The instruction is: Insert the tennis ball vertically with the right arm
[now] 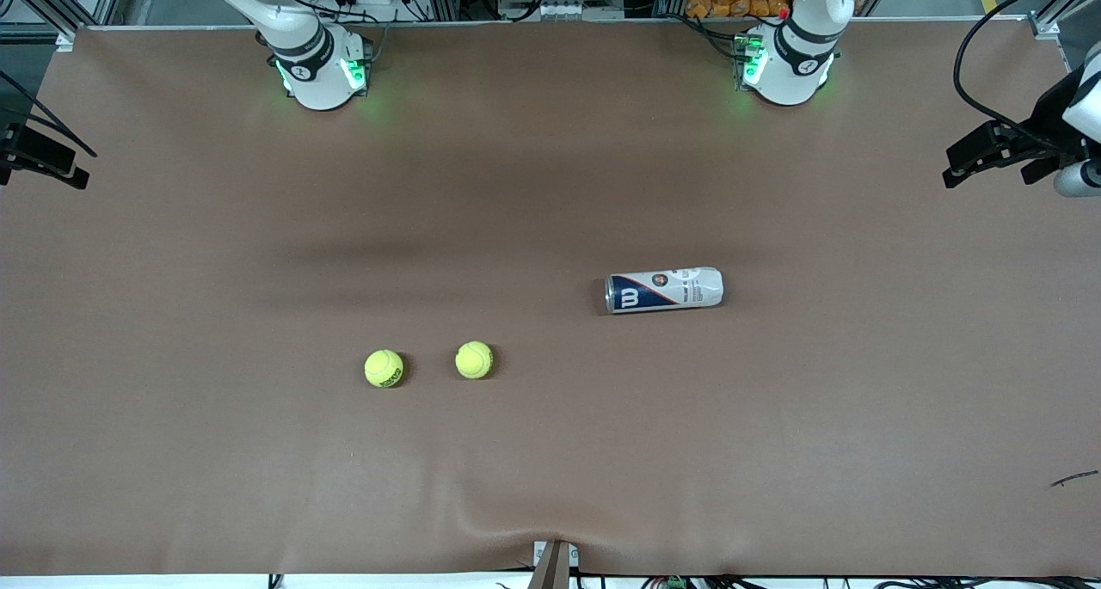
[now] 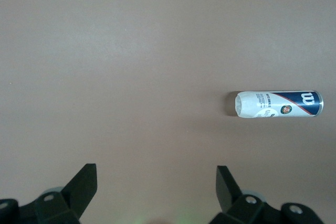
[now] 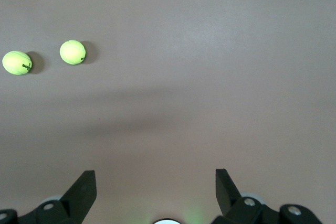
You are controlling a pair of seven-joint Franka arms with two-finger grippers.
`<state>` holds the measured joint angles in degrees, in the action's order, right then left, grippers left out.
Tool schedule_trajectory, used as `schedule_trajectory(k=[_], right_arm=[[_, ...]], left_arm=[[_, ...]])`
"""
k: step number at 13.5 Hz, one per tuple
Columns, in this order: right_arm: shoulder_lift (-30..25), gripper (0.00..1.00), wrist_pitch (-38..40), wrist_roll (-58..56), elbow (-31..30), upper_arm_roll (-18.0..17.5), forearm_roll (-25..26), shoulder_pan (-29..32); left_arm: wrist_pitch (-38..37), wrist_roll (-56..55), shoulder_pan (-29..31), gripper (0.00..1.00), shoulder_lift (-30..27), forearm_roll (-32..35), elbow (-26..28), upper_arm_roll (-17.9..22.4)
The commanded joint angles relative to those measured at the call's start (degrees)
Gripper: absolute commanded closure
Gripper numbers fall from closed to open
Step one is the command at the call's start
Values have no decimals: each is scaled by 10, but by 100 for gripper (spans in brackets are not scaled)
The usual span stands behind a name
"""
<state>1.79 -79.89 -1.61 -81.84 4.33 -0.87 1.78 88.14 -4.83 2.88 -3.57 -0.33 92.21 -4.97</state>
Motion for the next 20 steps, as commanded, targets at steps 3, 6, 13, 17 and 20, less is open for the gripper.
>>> schedule_trajectory(k=[3,6,13,17,20], right_arm=[[-1,0,6,2,5,-9,5,11],[-1,0,5,2,5,-8,6,13],[1,0,3,2,5,-8,14,17],[0,0,3,1,5,-7,15,19],[0,0,3,2,6,-8,15,19]], left_arm=[[-15,-4,-4,0,7,13,-22,3],[-14,-2,-4,0,9,13,-25,2],[-15,3,-3,0,19,12,-23,0],[-15,3,-9,0,29,12,-21,-2],[-31,8,-14,0,39,9,-20,-4]])
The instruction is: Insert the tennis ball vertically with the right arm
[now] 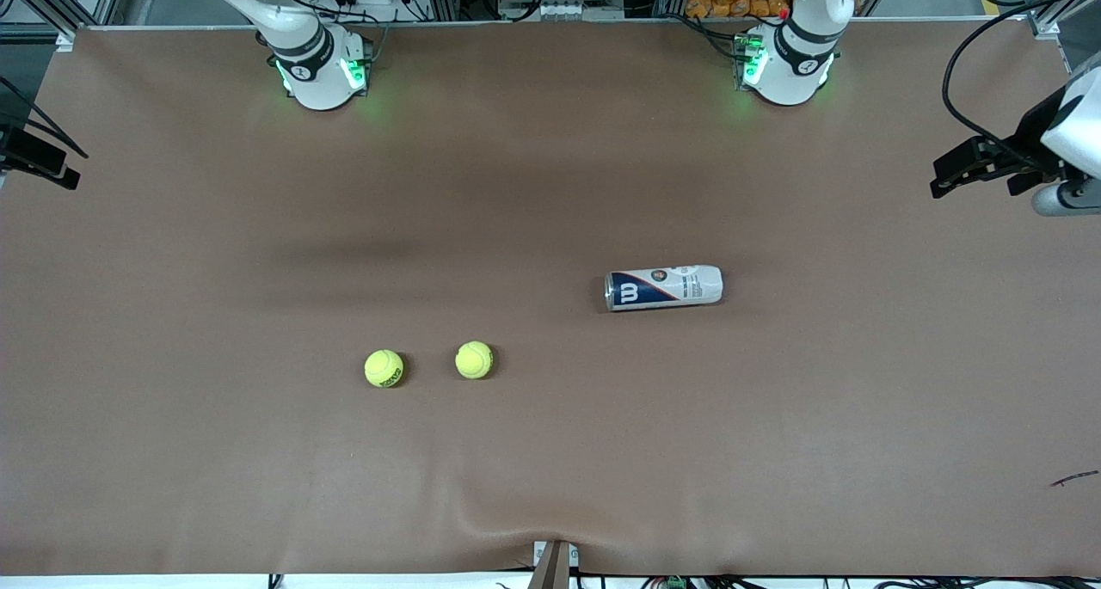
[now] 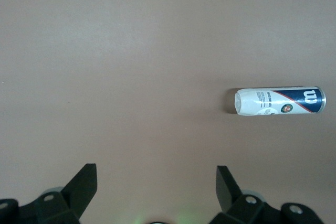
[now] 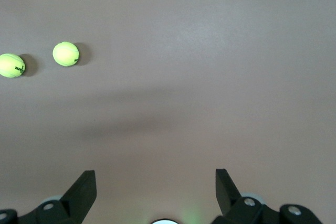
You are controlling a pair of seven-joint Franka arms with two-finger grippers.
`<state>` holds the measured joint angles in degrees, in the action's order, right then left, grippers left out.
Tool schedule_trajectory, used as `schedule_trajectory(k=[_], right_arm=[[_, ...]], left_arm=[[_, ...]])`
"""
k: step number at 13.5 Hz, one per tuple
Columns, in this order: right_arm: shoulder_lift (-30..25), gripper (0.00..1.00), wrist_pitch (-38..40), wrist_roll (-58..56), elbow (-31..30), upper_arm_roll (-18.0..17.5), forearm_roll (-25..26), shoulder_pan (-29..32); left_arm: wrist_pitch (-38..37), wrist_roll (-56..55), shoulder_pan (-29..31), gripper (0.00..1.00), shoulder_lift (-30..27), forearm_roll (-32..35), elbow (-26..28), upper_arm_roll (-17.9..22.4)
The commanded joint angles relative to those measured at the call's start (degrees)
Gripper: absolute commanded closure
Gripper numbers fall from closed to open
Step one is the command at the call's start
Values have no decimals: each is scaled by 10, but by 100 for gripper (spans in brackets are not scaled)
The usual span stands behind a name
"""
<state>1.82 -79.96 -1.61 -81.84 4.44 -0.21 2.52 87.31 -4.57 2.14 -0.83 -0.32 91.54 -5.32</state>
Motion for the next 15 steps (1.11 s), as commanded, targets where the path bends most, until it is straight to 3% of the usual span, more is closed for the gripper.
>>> schedule_trajectory(k=[1,5,12,15], right_arm=[[-1,0,3,2,6,-9,8,12],[-1,0,3,2,5,-9,8,12],[-1,0,3,2,5,-9,8,11],[0,0,3,2,5,-9,8,11]], left_arm=[[-28,6,-14,0,16,8,-13,-4],[-25,18,-35,0,31,12,13,-22],[20,22,-47,0,91,41,18,-108],[41,22,-78,0,125,102,18,-137]])
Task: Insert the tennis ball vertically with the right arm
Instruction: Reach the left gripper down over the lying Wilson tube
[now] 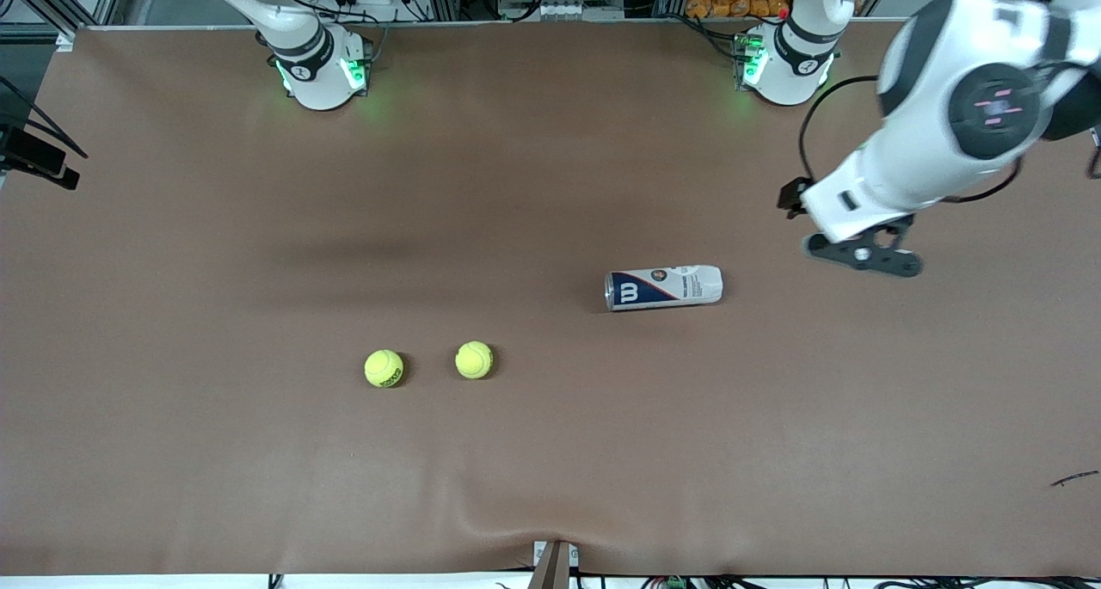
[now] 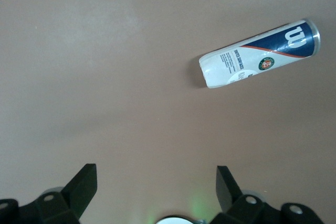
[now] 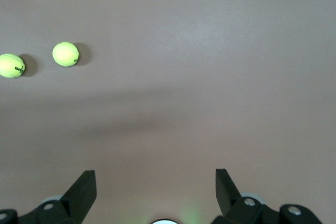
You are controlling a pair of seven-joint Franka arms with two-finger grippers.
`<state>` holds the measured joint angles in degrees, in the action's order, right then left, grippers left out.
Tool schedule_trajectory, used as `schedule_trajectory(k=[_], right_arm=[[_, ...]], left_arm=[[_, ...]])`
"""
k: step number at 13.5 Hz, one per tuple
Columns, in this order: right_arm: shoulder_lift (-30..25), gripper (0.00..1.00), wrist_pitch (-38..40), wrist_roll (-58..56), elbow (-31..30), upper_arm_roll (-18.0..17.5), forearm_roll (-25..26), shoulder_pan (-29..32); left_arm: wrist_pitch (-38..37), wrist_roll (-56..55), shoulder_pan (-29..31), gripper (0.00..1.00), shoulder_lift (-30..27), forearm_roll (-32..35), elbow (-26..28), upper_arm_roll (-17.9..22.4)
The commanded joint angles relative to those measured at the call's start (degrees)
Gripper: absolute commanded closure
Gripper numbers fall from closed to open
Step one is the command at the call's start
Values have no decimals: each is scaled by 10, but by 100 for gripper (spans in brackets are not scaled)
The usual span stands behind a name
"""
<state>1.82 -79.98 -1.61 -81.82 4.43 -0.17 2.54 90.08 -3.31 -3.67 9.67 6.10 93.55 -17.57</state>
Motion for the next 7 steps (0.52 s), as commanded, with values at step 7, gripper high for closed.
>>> schedule_trajectory(k=[7], right_arm=[[1,0,4,2,6,-9,8,10]], left_arm=[[26,34,-135,0,93,90,1,-19]])
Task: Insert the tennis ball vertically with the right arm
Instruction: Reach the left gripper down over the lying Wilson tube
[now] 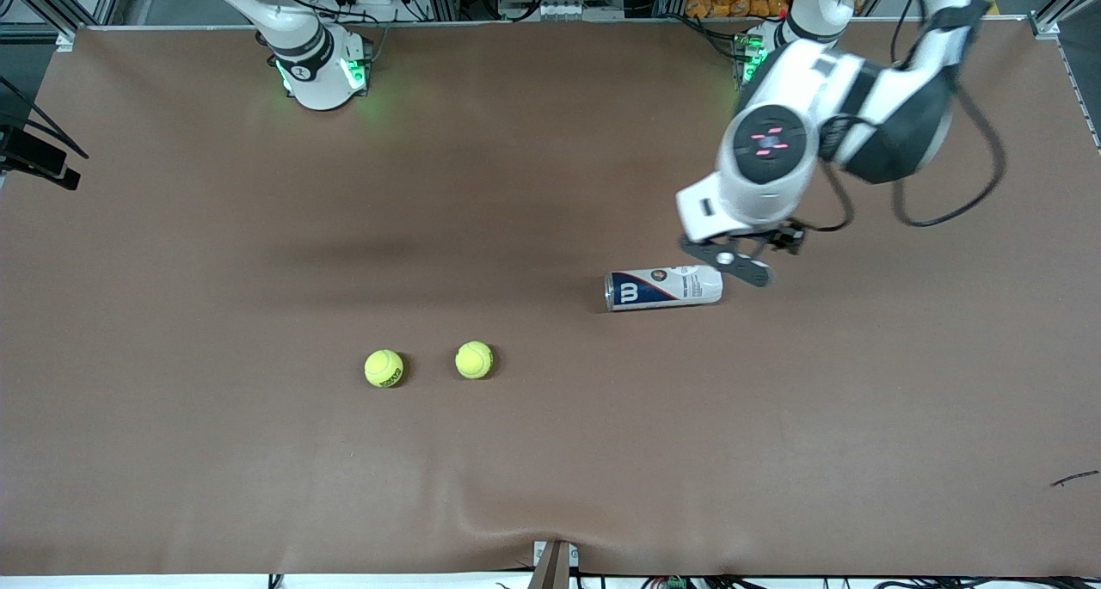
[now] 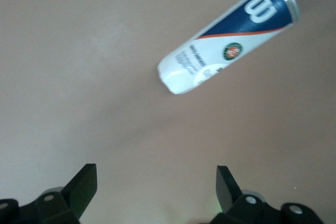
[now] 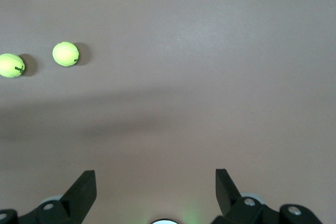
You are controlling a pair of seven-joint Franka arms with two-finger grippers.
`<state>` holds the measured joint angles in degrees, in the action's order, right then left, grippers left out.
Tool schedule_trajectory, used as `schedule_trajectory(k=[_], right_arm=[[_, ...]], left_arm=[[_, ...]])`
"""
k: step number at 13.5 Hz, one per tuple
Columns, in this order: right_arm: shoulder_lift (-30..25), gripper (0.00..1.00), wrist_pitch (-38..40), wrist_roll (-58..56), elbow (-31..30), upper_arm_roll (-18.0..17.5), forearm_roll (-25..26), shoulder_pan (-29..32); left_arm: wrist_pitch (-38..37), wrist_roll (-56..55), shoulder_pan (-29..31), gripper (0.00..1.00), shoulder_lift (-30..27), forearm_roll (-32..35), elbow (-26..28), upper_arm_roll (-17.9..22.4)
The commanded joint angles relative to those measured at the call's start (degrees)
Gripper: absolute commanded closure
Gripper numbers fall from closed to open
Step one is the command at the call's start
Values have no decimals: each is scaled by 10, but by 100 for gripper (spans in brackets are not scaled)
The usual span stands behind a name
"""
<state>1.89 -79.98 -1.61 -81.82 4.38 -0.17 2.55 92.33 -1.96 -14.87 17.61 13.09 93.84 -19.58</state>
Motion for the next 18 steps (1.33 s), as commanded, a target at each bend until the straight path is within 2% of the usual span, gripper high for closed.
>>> schedule_trajectory(k=[1,2,10,15,18], right_arm=[[0,0,4,2,5,-9,7,11],[0,0,4,2,5,-9,7,10],[3,0,4,2,5,-10,4,8],[7,0,3,3,5,-10,3,5],[8,0,2,2,5,-10,3,6]], left_arm=[[4,40,-42,0,26,41,-2,2],[3,66,-58,0,40,71,-1,2],[8,180,-96,0,116,122,-11,2],[8,240,-125,0,188,191,-52,2],[8,249,-127,0,212,210,-53,2]])
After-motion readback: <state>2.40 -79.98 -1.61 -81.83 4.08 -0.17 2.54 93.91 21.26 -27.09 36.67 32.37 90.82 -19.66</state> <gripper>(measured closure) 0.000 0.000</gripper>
